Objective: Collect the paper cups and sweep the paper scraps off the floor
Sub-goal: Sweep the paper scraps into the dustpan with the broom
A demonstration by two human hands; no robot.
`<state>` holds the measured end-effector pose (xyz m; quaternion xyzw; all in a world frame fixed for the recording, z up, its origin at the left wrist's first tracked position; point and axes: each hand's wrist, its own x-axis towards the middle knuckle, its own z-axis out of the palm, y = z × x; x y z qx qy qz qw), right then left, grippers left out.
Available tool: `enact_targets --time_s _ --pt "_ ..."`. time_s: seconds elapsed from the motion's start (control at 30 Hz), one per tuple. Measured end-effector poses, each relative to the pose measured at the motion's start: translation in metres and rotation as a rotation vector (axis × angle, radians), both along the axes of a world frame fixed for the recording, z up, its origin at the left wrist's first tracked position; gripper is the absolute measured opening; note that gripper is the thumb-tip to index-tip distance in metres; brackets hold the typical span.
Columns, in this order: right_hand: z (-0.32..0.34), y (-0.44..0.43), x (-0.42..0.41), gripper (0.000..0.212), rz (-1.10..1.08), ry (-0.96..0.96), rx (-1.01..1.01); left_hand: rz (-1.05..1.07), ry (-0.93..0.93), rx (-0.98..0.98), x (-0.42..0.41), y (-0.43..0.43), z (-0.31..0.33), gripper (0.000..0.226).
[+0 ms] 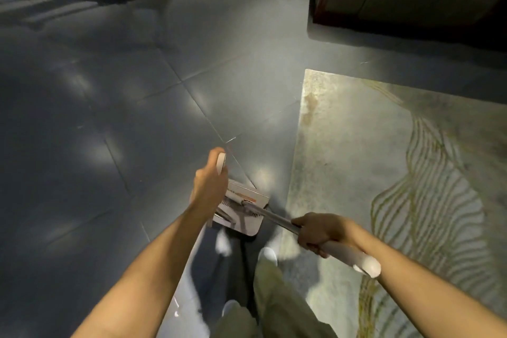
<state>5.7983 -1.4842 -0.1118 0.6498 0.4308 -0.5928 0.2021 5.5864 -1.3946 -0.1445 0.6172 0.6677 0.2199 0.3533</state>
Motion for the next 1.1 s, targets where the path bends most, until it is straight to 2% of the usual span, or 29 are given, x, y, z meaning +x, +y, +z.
enact_targets --time_s 0.1,0.17,0.23,0.37,0.53,0.67,0.77,0.93,1.1 --pt "0.014 -0.013 -0.015 0.043 -0.010 0.002 0.027 -0.015 0.042 -0.028 -0.020 -0.029 0.003 0.023" --pt "0.017 -0.025 -0.023 0.042 -0.101 -0.001 0.017 -0.031 0.038 -0.040 -0.034 -0.055 0.001 0.024" --pt "0.020 -0.038 -0.029 0.048 -0.193 -0.015 0.017 -0.016 0.065 -0.044 -0.050 -0.079 0.006 0.021" --pt "0.026 -0.057 -0.044 0.052 -0.185 0.005 -0.007 0.075 0.005 -0.074 -0.076 -0.130 0.019 0.019" --pt "0.036 -0.073 -0.062 0.057 0.128 0.024 0.076 0.250 -0.036 -0.046 -0.100 -0.198 0.028 0.025" --pt "0.056 -0.100 -0.081 0.021 0.281 0.057 0.113 0.389 -0.051 0.005 -0.110 -0.263 0.036 0.027" --pt "0.063 -0.127 -0.093 0.017 0.378 0.085 0.152 0.504 -0.017 -0.009 -0.116 -0.312 0.038 0.023" --pt "0.065 -0.157 -0.119 0.030 0.293 0.085 -0.012 0.663 -0.008 -0.007 -0.126 -0.391 0.037 0.021" --pt "0.071 -0.177 -0.154 0.027 0.307 0.104 -0.043 0.801 -0.003 -0.035 -0.151 -0.461 0.039 0.021"
